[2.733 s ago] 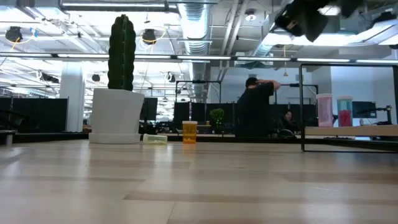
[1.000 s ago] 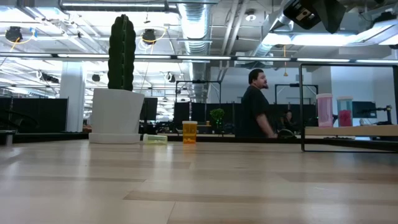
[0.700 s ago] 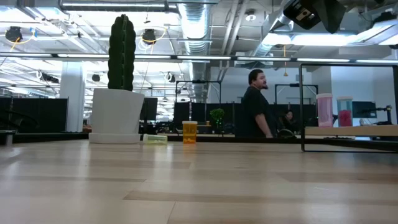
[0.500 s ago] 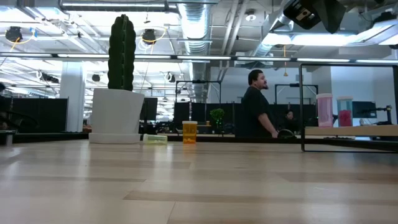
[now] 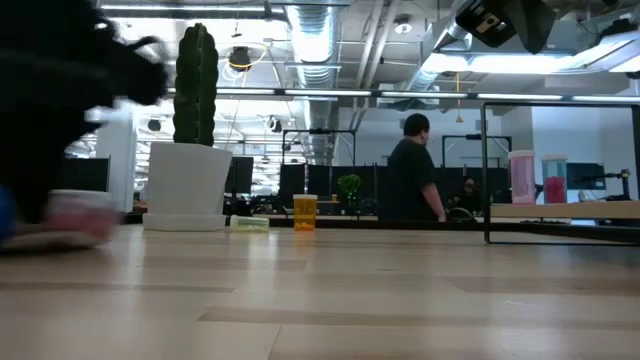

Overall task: Pick and place medicine bottles onto shelf by color
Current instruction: Put the transparent pill bottle on the shelf

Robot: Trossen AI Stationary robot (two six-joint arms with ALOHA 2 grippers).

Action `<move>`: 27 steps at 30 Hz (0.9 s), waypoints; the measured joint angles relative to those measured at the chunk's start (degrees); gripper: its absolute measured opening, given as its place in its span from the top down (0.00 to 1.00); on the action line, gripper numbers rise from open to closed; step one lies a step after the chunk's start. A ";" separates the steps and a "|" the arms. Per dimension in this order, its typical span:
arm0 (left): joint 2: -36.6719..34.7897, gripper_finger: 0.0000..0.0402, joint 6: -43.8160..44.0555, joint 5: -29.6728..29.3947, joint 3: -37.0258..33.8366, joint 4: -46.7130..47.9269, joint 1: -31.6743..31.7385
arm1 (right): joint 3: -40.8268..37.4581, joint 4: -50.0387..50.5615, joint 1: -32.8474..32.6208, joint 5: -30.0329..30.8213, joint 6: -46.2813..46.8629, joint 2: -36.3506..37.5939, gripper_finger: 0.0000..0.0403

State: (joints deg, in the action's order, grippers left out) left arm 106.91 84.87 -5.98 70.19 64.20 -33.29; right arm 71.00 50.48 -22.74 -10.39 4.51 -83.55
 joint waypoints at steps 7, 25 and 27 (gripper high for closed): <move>0.33 0.38 -10.97 -4.33 4.95 -2.95 4.02 | 0.00 0.32 0.00 0.00 0.01 0.00 0.39; 0.09 0.38 -13.60 -3.68 9.57 7.28 4.53 | 0.02 1.92 0.00 -0.02 3.15 0.00 0.39; 0.07 0.38 -12.53 -2.74 9.17 5.36 3.18 | 0.02 1.95 0.00 -0.02 3.15 0.00 0.39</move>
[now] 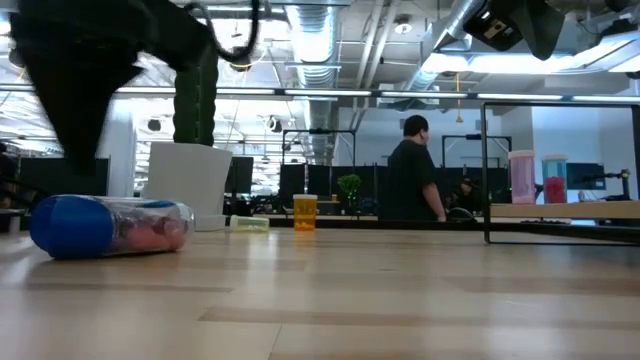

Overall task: Pick and place medicine bottles onto shelf by color
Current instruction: Put the transparent pill bottle on the shelf

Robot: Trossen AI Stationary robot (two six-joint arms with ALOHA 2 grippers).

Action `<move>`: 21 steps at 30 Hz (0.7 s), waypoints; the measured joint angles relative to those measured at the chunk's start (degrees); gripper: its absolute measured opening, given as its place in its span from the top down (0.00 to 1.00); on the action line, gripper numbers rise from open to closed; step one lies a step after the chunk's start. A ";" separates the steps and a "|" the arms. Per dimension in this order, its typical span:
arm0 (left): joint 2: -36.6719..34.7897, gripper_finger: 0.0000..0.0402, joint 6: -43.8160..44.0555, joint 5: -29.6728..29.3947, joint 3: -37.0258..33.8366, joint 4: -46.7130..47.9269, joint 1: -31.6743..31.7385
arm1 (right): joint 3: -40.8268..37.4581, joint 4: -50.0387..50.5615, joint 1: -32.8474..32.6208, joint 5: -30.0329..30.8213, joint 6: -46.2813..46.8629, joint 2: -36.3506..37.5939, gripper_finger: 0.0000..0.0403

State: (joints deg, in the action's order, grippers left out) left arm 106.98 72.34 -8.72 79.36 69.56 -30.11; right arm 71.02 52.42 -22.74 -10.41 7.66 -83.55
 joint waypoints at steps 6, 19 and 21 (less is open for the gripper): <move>-0.07 0.38 1.84 -0.53 -1.35 -1.82 -2.71 | 0.00 0.02 0.00 0.00 -0.46 0.00 0.39; -4.36 0.38 10.02 -2.25 -8.93 -1.96 -9.26 | 0.00 -2.68 0.00 0.00 -0.58 -0.15 0.39; -7.33 0.38 11.82 -3.30 -12.25 -4.71 -10.06 | 0.00 -3.08 0.00 0.00 -0.59 -0.15 0.39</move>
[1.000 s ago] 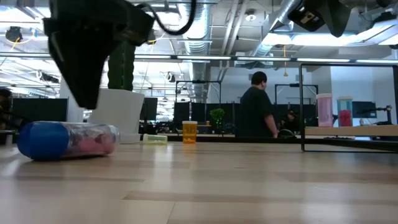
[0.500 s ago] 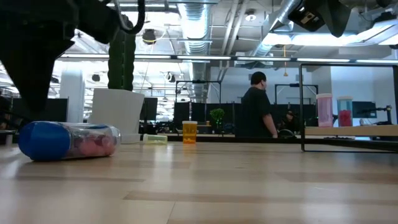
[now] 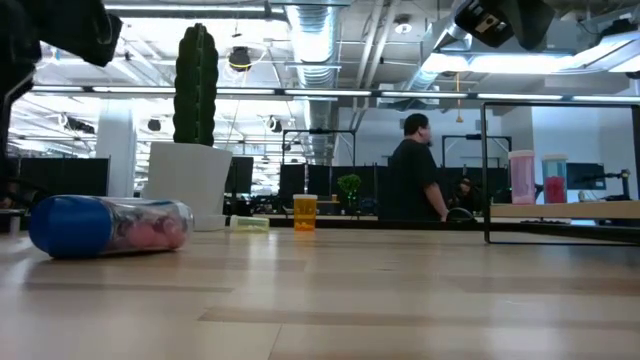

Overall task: Pick and place medicine bottles onto shelf by color
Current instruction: Put the transparent pill bottle on the shelf

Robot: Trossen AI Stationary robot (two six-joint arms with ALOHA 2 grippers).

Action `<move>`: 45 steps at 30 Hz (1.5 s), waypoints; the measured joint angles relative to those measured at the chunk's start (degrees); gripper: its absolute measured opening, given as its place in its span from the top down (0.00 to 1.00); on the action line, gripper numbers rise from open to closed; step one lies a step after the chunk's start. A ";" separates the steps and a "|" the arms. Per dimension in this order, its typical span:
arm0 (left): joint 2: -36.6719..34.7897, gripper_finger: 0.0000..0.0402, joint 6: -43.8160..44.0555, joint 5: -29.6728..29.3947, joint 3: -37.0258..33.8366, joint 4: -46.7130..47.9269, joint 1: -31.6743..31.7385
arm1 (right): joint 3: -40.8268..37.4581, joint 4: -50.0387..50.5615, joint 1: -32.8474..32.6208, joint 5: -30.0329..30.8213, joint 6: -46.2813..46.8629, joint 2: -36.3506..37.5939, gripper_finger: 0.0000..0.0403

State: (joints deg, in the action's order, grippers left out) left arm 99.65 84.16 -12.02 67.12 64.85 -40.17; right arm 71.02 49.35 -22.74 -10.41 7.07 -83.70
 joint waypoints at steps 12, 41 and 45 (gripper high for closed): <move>-26.30 0.38 8.59 -13.68 -33.03 -40.27 -1.08 | 0.00 -4.24 0.00 0.02 0.00 0.00 0.39; -23.46 0.38 13.55 -13.41 -48.63 -76.38 3.83 | 0.00 -6.55 0.00 0.01 0.02 0.00 0.39; -19.07 0.38 13.72 -12.72 -46.27 -77.15 4.34 | 0.00 -6.56 0.00 0.02 0.02 0.00 0.39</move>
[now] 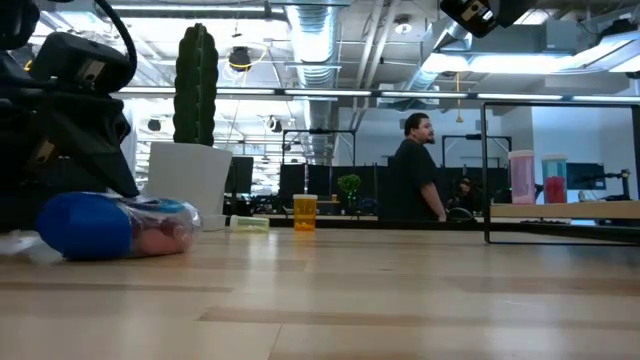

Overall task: Pick and place medicine bottles onto shelf by color
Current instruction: Put the transparent pill bottle on the shelf

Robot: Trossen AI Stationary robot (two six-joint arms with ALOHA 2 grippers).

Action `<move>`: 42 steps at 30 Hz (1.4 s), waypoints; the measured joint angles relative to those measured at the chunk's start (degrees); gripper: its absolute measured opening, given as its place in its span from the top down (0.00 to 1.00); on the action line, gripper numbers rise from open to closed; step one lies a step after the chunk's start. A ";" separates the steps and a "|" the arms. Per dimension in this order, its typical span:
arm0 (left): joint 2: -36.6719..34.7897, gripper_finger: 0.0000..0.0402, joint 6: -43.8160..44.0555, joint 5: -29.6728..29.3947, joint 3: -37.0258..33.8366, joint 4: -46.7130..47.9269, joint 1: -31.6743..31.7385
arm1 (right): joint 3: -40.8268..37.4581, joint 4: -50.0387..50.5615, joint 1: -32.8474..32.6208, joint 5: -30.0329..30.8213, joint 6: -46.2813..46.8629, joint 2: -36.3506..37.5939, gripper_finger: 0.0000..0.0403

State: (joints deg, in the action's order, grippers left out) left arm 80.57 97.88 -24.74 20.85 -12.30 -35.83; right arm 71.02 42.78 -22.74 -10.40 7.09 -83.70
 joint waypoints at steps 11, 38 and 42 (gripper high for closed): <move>6.69 0.34 -0.36 -3.15 0.39 -7.68 0.51 | 0.00 0.02 0.00 0.00 0.00 0.00 0.39; 7.28 0.67 5.22 -4.09 0.08 -29.54 2.75 | 0.00 0.01 0.00 0.00 0.00 0.00 0.39; 7.26 0.67 11.35 -2.77 0.08 -30.59 2.75 | 0.00 0.00 0.00 0.00 0.00 0.00 0.39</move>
State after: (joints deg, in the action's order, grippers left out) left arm 87.83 109.24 -27.52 20.93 -42.89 -33.08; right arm 71.02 42.78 -22.74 -10.39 7.09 -83.70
